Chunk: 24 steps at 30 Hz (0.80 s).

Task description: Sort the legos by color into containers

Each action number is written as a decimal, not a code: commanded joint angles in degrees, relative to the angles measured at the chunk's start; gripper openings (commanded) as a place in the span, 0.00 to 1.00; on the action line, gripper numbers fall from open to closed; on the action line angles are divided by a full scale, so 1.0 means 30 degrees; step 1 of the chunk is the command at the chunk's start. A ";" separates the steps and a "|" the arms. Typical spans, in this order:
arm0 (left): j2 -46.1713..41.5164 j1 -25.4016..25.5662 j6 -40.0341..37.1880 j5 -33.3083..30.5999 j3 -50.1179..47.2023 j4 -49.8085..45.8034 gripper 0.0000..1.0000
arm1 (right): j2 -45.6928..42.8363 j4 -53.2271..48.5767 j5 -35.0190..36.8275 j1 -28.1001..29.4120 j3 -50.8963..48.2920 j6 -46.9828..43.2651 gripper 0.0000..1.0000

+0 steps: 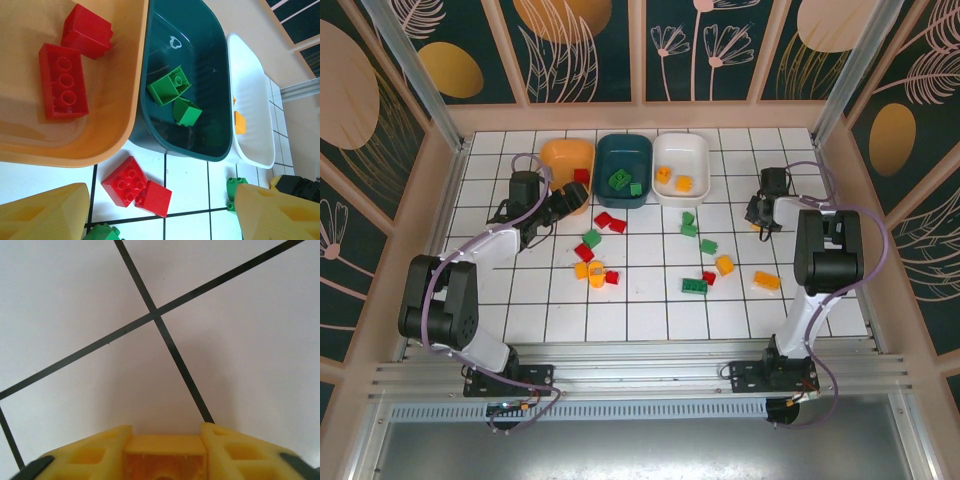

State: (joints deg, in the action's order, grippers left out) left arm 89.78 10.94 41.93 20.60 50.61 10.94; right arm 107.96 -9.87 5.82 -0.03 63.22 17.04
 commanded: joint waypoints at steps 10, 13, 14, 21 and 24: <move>-0.1908 0.0232 0.0163 -0.0584 -0.2976 0.0636 0.80 | -0.2358 0.0155 -0.0282 0.3187 0.1510 0.0389 0.22; -0.2139 0.0383 -0.0127 -0.0784 -0.3740 0.0130 0.81 | -0.1991 0.0351 -0.0506 0.5225 0.3291 0.0277 0.23; -0.2223 0.0544 -0.0269 -0.0911 -0.3936 -0.0138 0.81 | -0.1501 0.0303 -0.0645 0.5836 0.4164 0.0218 0.24; -0.3092 0.3048 -0.2032 -0.4027 -0.4298 -0.3522 0.79 | 0.4032 -0.1559 -0.1180 0.7003 1.0838 -0.0393 0.25; -0.3688 0.3805 -0.2232 -0.4153 -0.4567 -0.3767 0.77 | 0.5818 -0.2720 -0.1332 0.7044 1.3221 -0.0679 0.28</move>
State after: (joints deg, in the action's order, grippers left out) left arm 81.12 20.99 37.76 11.27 37.60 3.05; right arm 121.25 -11.94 2.46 21.61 98.78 16.47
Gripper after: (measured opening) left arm 0.777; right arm 0.313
